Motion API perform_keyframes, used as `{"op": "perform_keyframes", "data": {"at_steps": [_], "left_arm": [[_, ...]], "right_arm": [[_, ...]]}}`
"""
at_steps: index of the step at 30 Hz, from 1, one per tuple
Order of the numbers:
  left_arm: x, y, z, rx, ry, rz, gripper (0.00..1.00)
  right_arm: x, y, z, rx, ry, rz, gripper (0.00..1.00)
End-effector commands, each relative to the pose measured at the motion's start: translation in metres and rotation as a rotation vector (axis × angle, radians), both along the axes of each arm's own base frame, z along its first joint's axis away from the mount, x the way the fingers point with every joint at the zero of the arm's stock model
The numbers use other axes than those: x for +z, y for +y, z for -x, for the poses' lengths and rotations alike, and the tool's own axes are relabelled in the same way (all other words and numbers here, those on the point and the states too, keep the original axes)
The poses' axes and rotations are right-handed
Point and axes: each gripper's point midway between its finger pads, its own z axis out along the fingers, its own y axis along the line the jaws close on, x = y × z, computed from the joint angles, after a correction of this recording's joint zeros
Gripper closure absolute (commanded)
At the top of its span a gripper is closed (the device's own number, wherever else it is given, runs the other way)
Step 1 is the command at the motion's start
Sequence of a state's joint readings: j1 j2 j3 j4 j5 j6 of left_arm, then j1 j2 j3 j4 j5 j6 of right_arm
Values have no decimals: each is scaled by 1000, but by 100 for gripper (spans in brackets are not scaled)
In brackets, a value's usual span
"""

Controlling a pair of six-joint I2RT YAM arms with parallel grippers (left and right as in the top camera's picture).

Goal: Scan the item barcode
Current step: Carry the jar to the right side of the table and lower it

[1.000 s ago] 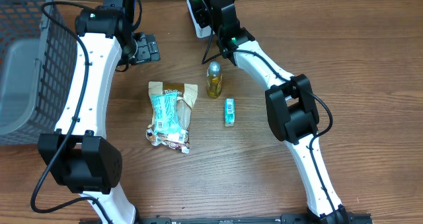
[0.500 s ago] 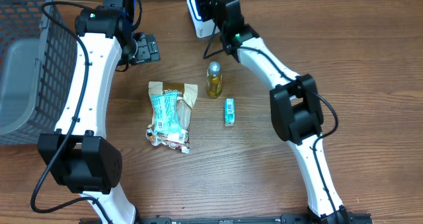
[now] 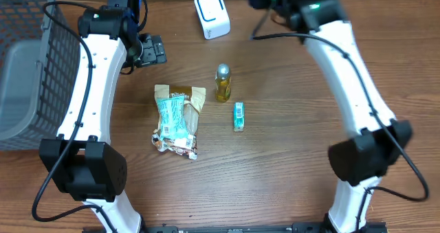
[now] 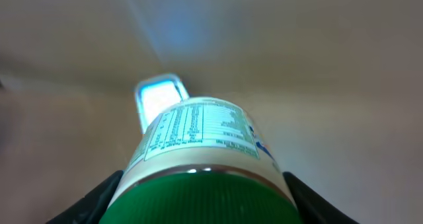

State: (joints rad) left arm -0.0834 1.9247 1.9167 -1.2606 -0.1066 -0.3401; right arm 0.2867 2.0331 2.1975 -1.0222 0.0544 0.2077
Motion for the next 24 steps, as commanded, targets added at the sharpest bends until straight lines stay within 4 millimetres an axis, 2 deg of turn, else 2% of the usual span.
{"op": "perform_keyframes", "data": {"at_steps": [1, 2, 3, 6, 11, 14, 20, 24], "left_arm": [[6, 0, -3, -3, -20, -7, 0], [6, 0, -3, -3, -20, -7, 0], [6, 0, -3, -3, -20, -7, 0], [6, 0, -3, -3, -20, -7, 0], [6, 0, -3, -3, -20, -7, 0], [6, 0, -3, -3, -20, -7, 0], [6, 0, -3, -3, -20, -7, 0], [6, 0, -3, -3, -20, -7, 0]], "right_arm": [[-36, -44, 37, -81, 233, 35, 64], [-55, -62, 57, -109, 344, 59, 64], [-62, -70, 65, -127, 390, 65, 64], [-110, -113, 105, -220, 620, 89, 64], [-163, -158, 137, -362, 789, 64, 61], [-187, -179, 147, -418, 826, 45, 61], [-201, -194, 152, -478, 833, 21, 60], [-202, -194, 146, -483, 810, 16, 53]]}}
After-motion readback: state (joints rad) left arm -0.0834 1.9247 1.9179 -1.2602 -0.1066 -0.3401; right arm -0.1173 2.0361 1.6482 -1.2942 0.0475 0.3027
